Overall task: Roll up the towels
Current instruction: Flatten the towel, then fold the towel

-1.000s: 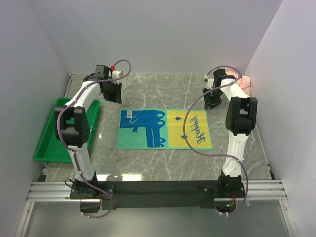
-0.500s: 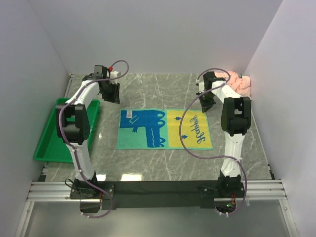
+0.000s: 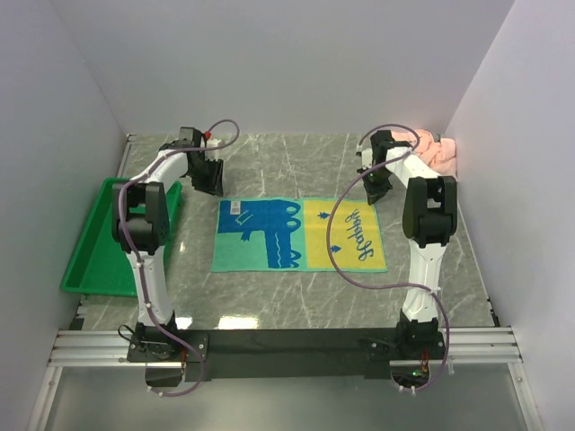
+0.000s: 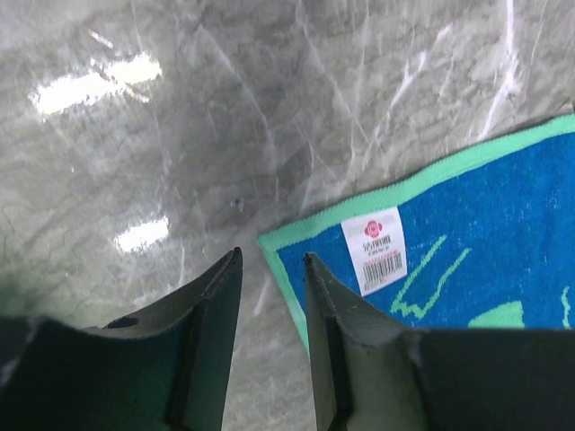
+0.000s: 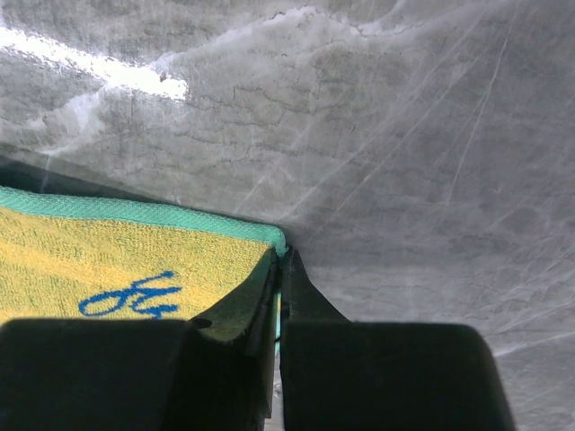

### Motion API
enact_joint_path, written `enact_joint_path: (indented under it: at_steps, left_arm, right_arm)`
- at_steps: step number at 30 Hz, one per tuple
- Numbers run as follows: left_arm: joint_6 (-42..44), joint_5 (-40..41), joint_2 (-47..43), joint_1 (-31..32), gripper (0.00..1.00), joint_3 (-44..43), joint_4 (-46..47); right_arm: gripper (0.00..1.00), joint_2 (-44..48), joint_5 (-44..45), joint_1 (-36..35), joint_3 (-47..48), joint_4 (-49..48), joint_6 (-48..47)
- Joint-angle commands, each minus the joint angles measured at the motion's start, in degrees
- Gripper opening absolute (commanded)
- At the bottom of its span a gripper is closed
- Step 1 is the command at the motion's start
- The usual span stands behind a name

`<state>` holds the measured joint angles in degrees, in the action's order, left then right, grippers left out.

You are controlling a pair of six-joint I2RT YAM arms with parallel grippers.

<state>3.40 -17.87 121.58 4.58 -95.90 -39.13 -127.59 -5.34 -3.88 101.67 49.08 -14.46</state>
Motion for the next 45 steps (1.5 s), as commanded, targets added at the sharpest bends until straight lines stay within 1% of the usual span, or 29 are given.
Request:
enact_joint_path:
  at_steps: [1,7,11,16,19,20,22,23,24,26,27,29,32,37,41,45]
  left_arm:
    - [0.55,0.82,0.76,1.22,0.40,-0.08,3.01]
    - [1.87,2.66,1.91,3.24,0.43,0.53,3.01]
    - [3.10,7.14,1.91,4.12,0.42,2.29,4.06]
    - [3.45,8.90,2.70,4.12,0.37,2.56,3.54]
    - [3.90,8.73,2.17,4.21,0.30,3.26,3.63]
    - [3.90,8.73,1.82,4.12,0.25,3.35,3.71]
    - [3.90,8.82,1.38,4.04,0.20,3.52,3.98]
    - [3.90,8.90,1.12,4.03,0.15,3.35,4.07]
    - [3.90,8.82,1.03,3.95,0.12,3.09,4.24]
    - [3.55,7.77,0.85,3.51,0.08,1.68,4.33]
    - [3.37,6.89,0.77,2.98,0.04,0.98,4.24]
    - [3.10,4.17,0.85,2.63,0.00,-1.30,3.54]
    - [3.89,1.44,-0.46,2.45,0.00,-2.72,3.27]
    - [7.05,0.82,-4.59,2.01,0.00,-1.31,4.51]
    - [9.95,-0.67,-7.84,1.31,0.01,0.88,4.15]
    - [13.21,-3.13,-11.97,0.43,0.00,6.33,4.42]
  right_arm:
    - [0.00,1.20,-1.77,0.28,1.60,0.49,-0.22]
    - [0.00,0.76,-1.78,0.36,1.78,0.93,-0.22]
    - [0.00,0.50,-2.04,0.45,2.13,1.10,-0.04]
    - [0.00,0.24,-2.22,0.36,2.31,1.28,0.22]
    - [0.00,0.15,-1.78,0.54,2.39,1.28,0.05]
    - [0.00,-0.03,-1.78,0.71,2.57,1.37,0.13]
    - [0.00,-0.11,-1.95,0.89,3.10,1.54,0.13]
    - [0.00,-0.20,-1.95,1.07,3.27,1.63,0.13]
    - [0.00,-0.29,-2.04,1.24,3.53,1.63,0.22]
    - [0.00,-0.29,-2.47,1.24,4.06,1.72,0.31]
    - [0.00,-0.12,-2.65,1.50,4.50,1.72,0.39]
    - [0.00,0.23,-3.62,1.68,5.20,1.90,0.13]
    - [0.00,1.20,-5.19,2.29,6.87,2.69,-0.39]
    - [0.00,4.10,-7.66,3.53,8.02,4.70,-2.41]
    - [0.00,7.96,-9.33,3.53,3.38,4.80,-4.61]
    - [0.00,11.83,-10.74,3.62,-2.78,4.09,-6.45]
